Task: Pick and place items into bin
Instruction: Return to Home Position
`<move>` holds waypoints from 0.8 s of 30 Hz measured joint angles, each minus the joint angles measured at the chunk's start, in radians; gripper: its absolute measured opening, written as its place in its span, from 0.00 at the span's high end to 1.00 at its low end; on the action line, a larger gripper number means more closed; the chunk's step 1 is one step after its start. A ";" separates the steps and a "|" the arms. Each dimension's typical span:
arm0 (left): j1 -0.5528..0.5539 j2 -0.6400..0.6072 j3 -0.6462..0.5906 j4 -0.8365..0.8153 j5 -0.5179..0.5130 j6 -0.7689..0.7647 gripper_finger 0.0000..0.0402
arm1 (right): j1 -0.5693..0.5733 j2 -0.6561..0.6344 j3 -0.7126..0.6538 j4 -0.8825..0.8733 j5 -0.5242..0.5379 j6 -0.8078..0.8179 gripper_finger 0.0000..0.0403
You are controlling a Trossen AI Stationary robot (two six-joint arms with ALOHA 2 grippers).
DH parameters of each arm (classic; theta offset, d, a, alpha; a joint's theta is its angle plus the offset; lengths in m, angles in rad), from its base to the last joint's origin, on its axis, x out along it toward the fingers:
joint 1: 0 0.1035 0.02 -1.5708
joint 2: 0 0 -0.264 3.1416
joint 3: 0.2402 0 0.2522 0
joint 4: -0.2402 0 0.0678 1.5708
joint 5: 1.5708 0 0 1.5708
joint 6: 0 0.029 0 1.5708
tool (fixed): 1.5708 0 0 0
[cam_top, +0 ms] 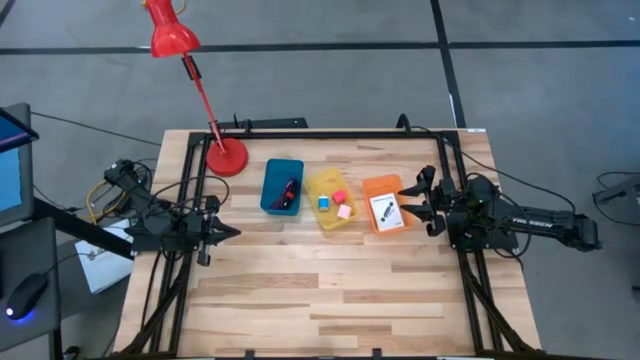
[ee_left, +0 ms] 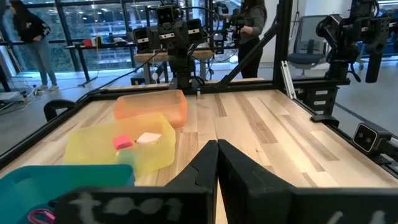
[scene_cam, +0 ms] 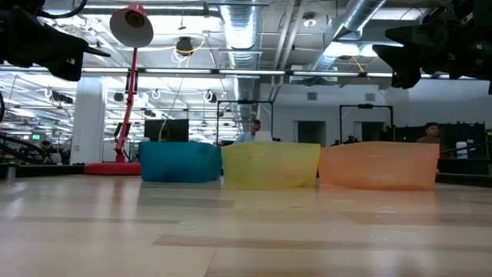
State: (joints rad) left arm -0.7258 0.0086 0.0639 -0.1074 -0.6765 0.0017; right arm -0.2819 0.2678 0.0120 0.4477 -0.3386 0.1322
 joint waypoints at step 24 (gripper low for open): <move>0.000 0.000 0.000 0.000 0.000 -0.002 1.00 | 0.000 0.000 0.000 0.000 0.000 0.000 0.55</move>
State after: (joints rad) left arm -0.7258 0.0086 0.0639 -0.1070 -0.6765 0.0001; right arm -0.2821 0.2676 0.0120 0.4477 -0.3386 0.1322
